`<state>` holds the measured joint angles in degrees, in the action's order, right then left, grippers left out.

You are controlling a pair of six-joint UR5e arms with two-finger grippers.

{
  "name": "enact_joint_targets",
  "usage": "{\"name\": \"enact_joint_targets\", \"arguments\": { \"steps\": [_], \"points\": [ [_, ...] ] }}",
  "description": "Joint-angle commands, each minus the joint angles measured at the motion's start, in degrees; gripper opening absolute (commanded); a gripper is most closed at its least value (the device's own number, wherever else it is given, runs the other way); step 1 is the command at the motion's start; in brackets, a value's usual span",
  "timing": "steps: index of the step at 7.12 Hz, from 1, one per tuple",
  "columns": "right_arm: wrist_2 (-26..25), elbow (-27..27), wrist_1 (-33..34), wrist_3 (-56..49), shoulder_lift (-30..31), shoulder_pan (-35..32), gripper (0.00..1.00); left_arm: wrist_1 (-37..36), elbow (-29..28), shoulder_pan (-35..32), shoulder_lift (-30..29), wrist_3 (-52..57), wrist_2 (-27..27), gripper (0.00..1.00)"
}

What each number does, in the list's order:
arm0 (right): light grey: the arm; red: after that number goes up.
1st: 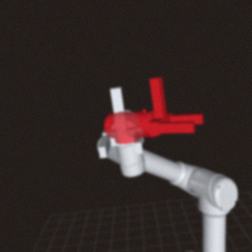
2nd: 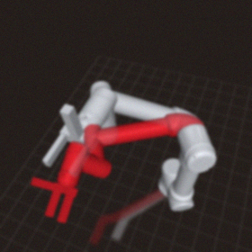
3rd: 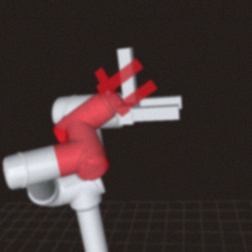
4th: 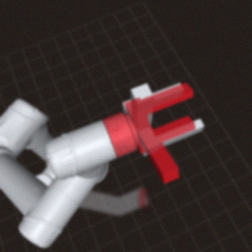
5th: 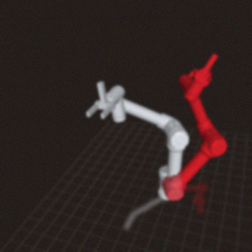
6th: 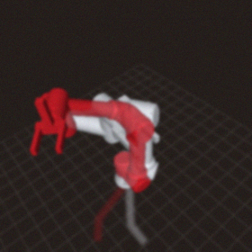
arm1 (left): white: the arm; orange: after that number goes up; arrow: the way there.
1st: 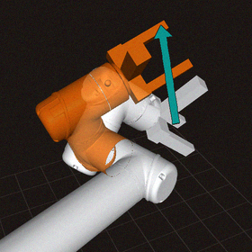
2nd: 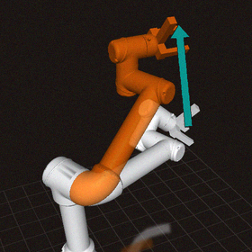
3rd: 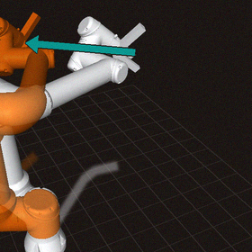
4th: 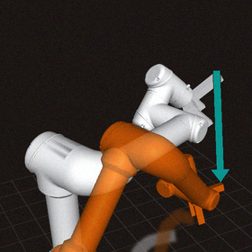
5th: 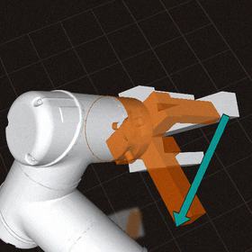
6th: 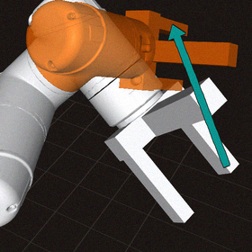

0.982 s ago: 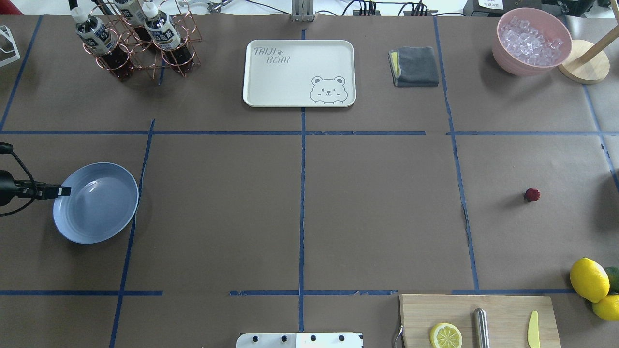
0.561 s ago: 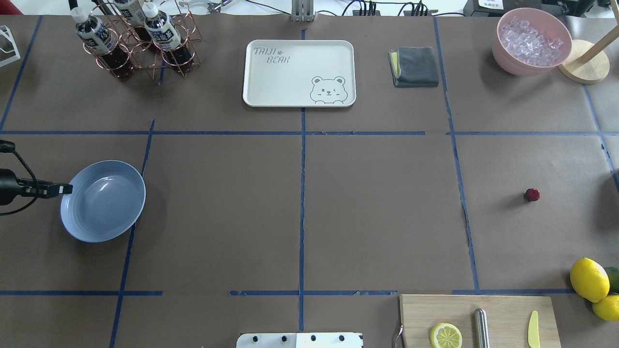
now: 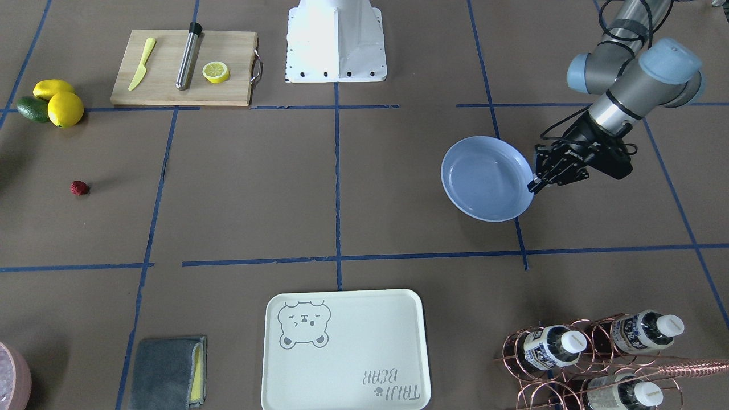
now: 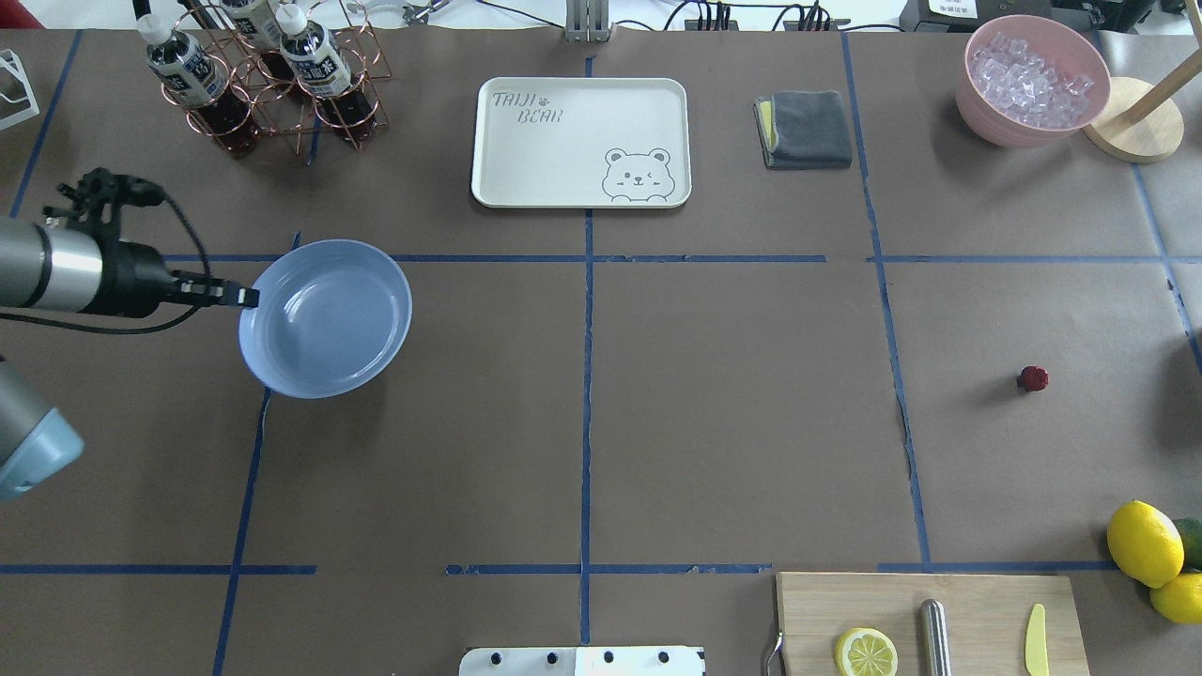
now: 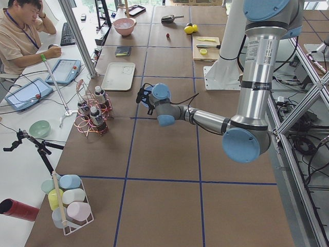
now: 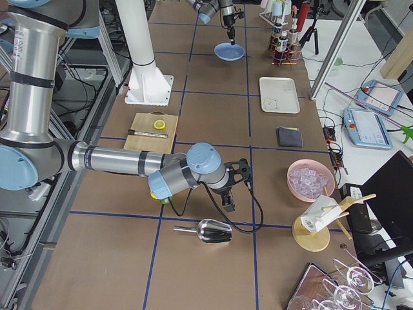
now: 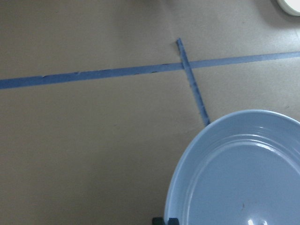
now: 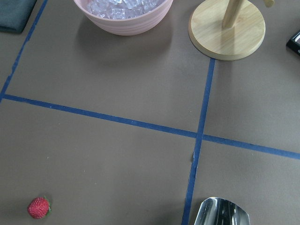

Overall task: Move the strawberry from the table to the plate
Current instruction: 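Slide the light blue plate with the left gripper toward the table center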

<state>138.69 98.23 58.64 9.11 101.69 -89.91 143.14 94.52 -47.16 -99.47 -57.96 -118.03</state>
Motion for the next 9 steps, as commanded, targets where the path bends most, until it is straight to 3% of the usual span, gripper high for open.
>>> {"name": "enact_joint_targets", "arguments": {
  "steps": [1, 2, 4, 9],
  "points": [
    [-0.17, -0.06, -0.11, 0.03, 0.0, 0.0, 1.0, -11.44, -0.21, 9.14, -11.84, -3.02, 9.0, 0.0],
    [-0.17, -0.15, -0.11, 0.03, 0.0, 0.0, 1.0, -14.87, -0.39, 12.58, -15.02, -5.73, 11.39, 0.0],
    [-0.17, -0.06, -0.11, 0.03, -0.09, 0.0, 1.0, -14.91, -2.31, 19.09, -17.15, -6.02, 18.42, 0.0],
    [-0.17, -0.06, -0.11, 0.12, -0.09, 0.0, 1.0, -14.55, -2.94, 21.49, -18.04, -5.84, 18.62, 0.0]
  ]
}}
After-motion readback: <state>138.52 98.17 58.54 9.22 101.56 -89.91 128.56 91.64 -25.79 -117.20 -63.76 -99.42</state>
